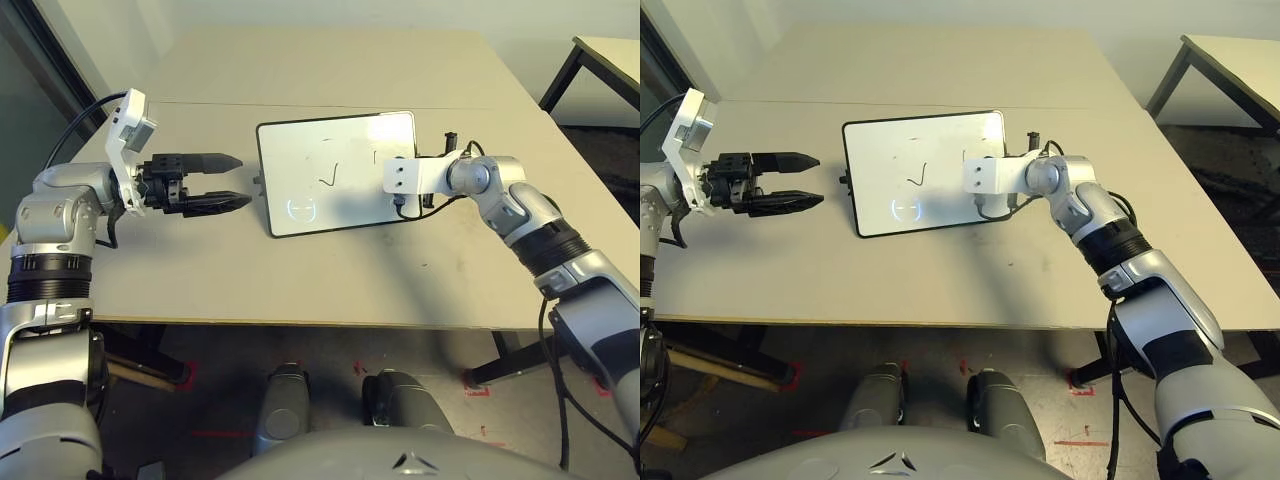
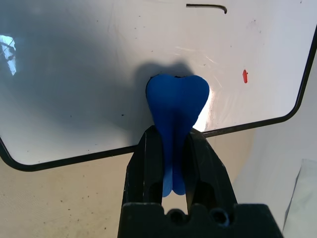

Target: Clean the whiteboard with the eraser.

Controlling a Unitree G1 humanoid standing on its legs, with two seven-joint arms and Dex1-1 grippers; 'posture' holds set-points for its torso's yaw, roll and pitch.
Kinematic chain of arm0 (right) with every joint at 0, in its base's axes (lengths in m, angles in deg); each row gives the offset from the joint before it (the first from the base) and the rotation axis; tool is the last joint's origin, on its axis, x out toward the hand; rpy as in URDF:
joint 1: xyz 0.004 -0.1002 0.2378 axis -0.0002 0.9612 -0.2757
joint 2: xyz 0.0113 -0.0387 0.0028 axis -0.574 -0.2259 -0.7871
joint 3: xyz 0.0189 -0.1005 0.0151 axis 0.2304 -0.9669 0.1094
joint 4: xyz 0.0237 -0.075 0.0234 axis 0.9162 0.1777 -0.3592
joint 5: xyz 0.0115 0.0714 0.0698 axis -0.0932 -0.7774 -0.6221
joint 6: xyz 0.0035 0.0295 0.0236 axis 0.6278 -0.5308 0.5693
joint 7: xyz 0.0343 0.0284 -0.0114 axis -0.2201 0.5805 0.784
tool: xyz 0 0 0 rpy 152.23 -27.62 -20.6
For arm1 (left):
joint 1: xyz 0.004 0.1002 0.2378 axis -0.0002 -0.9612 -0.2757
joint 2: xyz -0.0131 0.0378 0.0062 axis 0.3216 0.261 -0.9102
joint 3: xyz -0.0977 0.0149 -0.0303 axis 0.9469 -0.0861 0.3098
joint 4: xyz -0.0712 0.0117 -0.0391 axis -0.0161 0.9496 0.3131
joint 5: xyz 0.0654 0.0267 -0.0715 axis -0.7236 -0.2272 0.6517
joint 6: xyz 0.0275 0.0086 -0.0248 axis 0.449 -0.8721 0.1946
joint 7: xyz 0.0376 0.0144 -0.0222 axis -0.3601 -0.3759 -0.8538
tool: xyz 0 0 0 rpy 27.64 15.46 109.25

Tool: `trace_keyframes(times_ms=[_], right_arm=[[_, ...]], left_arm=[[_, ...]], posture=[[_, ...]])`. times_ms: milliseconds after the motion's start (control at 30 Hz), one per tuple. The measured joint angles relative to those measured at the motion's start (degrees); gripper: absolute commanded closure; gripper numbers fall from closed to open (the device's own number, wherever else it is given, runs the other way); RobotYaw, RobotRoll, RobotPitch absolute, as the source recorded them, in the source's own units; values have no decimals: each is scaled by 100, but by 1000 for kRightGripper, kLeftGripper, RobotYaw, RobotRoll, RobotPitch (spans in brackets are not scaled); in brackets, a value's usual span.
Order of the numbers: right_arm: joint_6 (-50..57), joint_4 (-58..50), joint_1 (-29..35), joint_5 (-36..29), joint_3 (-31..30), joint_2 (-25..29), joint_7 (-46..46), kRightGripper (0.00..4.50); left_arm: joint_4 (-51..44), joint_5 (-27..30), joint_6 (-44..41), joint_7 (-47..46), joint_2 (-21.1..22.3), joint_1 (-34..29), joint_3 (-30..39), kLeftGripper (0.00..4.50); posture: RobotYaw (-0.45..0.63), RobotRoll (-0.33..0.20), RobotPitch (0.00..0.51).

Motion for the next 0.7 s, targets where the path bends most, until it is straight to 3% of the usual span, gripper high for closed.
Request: trace_keyframes(times_ms=[700], right_arm=[[-447, 853, -774, 197, -79, -912, 245, 4132]], left_arm=[[-192, 8, -51, -63, -4, -147, 45, 0]], posture=[[337, 0, 17]])
